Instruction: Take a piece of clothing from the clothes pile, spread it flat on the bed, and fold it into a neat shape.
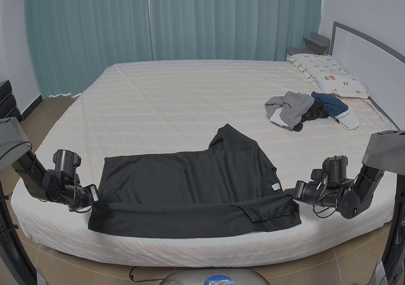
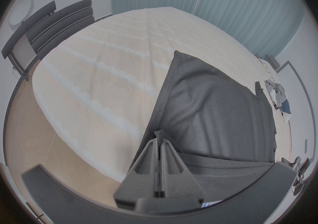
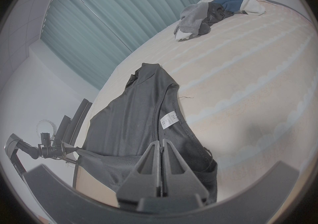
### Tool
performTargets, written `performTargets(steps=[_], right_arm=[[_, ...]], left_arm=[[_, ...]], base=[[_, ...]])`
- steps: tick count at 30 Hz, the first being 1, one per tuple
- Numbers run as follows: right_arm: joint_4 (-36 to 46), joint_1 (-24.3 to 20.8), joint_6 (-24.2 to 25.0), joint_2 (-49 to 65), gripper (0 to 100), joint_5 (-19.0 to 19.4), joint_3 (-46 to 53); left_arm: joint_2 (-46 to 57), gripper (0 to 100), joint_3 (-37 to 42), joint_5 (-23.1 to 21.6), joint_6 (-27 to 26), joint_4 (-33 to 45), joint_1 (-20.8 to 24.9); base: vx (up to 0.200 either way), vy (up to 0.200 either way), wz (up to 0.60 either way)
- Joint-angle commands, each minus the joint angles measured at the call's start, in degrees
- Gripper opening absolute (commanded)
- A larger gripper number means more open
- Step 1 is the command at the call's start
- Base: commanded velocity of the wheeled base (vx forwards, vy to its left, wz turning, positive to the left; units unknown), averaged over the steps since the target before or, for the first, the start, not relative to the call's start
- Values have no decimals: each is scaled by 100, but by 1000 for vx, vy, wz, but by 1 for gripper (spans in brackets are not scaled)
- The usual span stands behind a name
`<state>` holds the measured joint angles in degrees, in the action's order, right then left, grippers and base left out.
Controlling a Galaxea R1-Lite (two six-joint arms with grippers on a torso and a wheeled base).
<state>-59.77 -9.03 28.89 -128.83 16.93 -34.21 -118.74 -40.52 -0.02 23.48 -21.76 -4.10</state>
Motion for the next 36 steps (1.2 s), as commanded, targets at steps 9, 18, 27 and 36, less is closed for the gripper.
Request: performTargets(steps=[9,18,27,36], right_arm=[[-70,7,284,-142,100,12,-104],[18,60,1189,991,100,3,415],[906,-705,2885,2116,100,-15,1179],[712,-1241,3096,1132,100,-867,1048]], left_arm=[[-123,100,-96,-6,245,-4,67],[281,100,18,-33,623,-12,-21],[1274,100,457,-815,1774,5,-39],[1283,100,1002,-1439,1941,-92,-47]], base=[[0,0,0],[0,0,0],[0,0,0],[0,0,0]])
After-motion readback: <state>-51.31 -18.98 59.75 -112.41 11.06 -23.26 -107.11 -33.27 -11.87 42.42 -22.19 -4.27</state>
